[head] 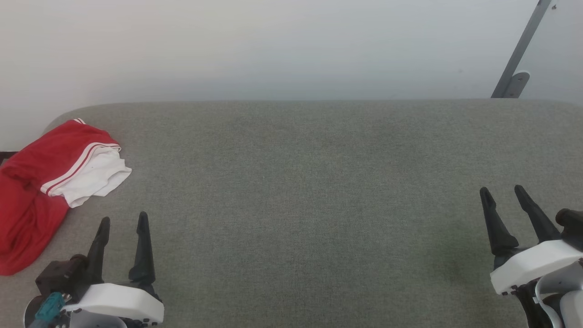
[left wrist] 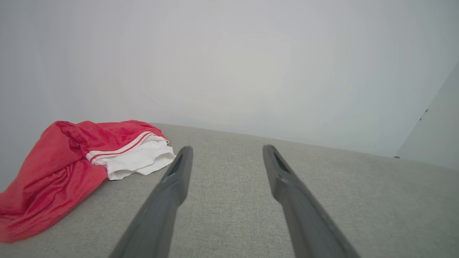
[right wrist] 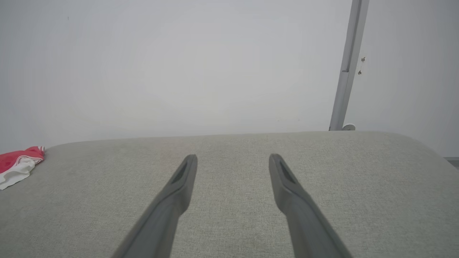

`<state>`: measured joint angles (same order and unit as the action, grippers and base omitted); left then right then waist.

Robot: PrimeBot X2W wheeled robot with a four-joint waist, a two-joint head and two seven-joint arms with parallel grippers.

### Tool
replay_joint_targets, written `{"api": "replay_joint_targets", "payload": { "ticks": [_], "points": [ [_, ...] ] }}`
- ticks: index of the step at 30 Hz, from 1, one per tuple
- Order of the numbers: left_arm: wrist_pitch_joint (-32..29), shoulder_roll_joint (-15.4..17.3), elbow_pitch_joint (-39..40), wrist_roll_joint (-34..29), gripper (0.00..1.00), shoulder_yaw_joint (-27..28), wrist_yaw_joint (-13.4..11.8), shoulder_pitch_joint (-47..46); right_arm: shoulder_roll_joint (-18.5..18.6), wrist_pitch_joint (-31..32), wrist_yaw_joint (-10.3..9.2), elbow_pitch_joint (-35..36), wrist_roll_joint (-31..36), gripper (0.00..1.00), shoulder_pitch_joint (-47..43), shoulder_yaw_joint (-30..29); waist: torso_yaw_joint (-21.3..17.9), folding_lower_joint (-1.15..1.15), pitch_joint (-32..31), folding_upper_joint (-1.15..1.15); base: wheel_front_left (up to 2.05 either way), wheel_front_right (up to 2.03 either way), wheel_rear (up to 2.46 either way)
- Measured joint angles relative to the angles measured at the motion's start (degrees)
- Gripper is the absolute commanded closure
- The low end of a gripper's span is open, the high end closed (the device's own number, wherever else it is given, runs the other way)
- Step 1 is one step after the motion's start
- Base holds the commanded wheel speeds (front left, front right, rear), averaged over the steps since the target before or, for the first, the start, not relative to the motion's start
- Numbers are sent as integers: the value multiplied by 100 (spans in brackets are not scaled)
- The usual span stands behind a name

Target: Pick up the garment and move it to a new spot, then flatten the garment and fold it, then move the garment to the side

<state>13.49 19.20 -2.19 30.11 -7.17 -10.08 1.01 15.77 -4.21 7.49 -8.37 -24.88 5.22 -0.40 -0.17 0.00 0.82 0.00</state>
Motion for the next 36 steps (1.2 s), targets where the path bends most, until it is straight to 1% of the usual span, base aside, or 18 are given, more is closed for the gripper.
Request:
{"api": "replay_joint_targets", "payload": {
  "ticks": [14,26,29,31,36],
  "points": [
    [134,152,120,-394,0,-109,-101,25,73,-74,0,108,523,0,-22,-9,-1,0,16,0,0,0,0],
    [135,158,127,-378,0,-112,-98,34,76,-77,0,167,559,0,-37,-19,12,0,17,0,0,0,0],
    [148,147,125,-307,0,-105,-47,34,77,-77,0,185,561,0,-52,-18,20,0,13,0,0,0,0],
    [148,81,127,-151,0,-73,62,34,78,-78,0,186,561,0,-58,-16,36,0,7,0,0,0,0],
    [149,127,14,-63,0,-87,308,32,77,-80,0,198,564,0,-111,14,140,0,-42,0,0,0,0]
  ]
}}
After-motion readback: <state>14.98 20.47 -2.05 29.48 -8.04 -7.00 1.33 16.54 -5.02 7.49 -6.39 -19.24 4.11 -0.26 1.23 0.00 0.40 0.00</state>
